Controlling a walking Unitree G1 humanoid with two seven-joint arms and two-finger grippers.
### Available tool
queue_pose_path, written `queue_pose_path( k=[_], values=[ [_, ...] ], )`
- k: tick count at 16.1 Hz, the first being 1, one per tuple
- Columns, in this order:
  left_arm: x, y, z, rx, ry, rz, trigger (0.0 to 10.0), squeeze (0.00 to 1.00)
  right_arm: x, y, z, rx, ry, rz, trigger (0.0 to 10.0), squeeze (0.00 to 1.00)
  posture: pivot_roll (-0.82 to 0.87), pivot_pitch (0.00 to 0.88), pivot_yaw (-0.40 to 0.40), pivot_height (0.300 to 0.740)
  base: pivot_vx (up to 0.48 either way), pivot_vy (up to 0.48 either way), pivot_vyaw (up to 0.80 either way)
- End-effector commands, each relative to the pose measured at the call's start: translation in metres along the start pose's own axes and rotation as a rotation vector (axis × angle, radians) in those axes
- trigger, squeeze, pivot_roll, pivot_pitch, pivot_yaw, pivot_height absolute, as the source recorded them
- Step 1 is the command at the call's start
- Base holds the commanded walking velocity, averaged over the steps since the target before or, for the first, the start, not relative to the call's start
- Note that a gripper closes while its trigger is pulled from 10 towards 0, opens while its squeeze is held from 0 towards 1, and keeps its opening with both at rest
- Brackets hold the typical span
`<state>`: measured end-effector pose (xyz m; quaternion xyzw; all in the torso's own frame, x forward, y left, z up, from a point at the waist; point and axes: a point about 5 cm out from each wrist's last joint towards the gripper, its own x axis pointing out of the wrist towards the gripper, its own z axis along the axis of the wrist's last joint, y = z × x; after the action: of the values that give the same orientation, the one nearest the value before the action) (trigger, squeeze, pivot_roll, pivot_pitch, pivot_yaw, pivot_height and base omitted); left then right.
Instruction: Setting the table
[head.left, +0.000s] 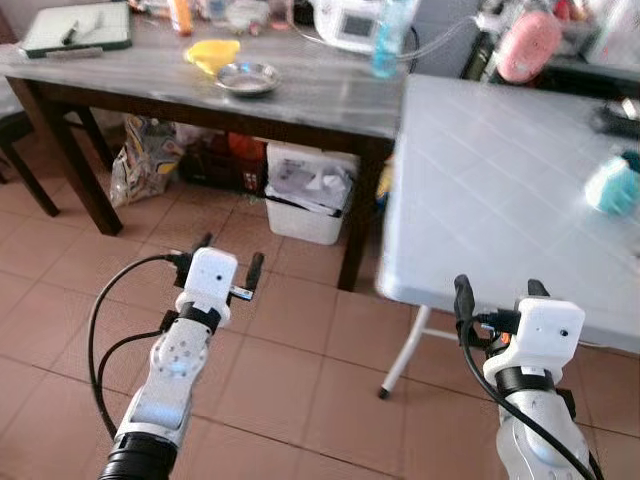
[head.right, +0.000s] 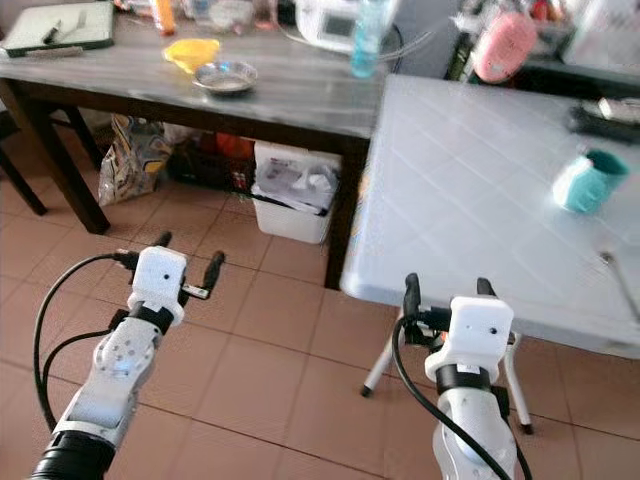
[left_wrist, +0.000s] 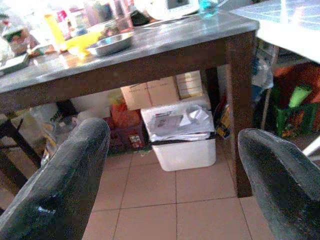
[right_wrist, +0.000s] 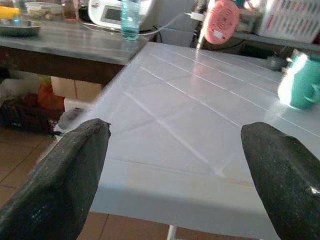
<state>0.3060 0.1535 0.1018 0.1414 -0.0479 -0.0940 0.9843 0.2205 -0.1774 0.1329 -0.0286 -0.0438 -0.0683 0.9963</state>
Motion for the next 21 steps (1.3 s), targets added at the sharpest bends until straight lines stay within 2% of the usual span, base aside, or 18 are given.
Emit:
queue_pose_path(
  k=[1,8,10,13,14,16,21],
  values=[
    [0.001,-0.009,0.003,-0.002,-0.012,-0.034,10.0,0.0,-0.002,-0.007,0.001,-0.01,0.0,-0.02,10.0,0.0,0.05,0.103,-0.019,0.74,0.0,-0.442,0.0],
    [0.008,-0.011,0.006,-0.007,-0.013,-0.05,10.0,0.0,-0.008,-0.011,0.003,-0.032,-0.002,-0.035,10.0,0.0,0.01,0.107,0.011,0.74,0.0,-0.443,0.0],
    [0.014,-0.005,0.012,0.003,-0.043,-0.079,10.0,0.0,-0.008,-0.007,0.001,-0.028,-0.002,-0.041,10.0,0.0,0.03,0.102,0.011,0.74,0.0,0.0,0.0],
    [0.015,-0.001,0.014,-0.005,-0.041,-0.04,10.0,0.0,-0.006,-0.011,-0.001,-0.022,0.008,-0.055,10.0,0.0,0.03,0.097,0.007,0.74,0.0,0.0,0.0],
    [0.011,-0.004,0.007,-0.002,-0.023,-0.037,10.0,0.0,-0.005,-0.015,-0.002,-0.027,0.011,-0.081,10.0,0.0,0.03,0.102,0.005,0.74,0.0,0.0,0.0],
    [0.009,-0.01,0.01,-0.008,-0.034,-0.054,10.0,0.0,-0.005,-0.019,0.002,-0.035,0.004,-0.105,10.0,0.0,0.03,0.112,0.01,0.74,0.0,0.0,0.0],
    [0.014,-0.011,0.01,-0.025,-0.027,-0.056,10.0,0.0,-0.008,-0.022,-0.004,-0.052,0.021,-0.131,10.0,0.0,0.01,0.108,0.024,0.74,0.0,0.0,0.0]
  ],
)
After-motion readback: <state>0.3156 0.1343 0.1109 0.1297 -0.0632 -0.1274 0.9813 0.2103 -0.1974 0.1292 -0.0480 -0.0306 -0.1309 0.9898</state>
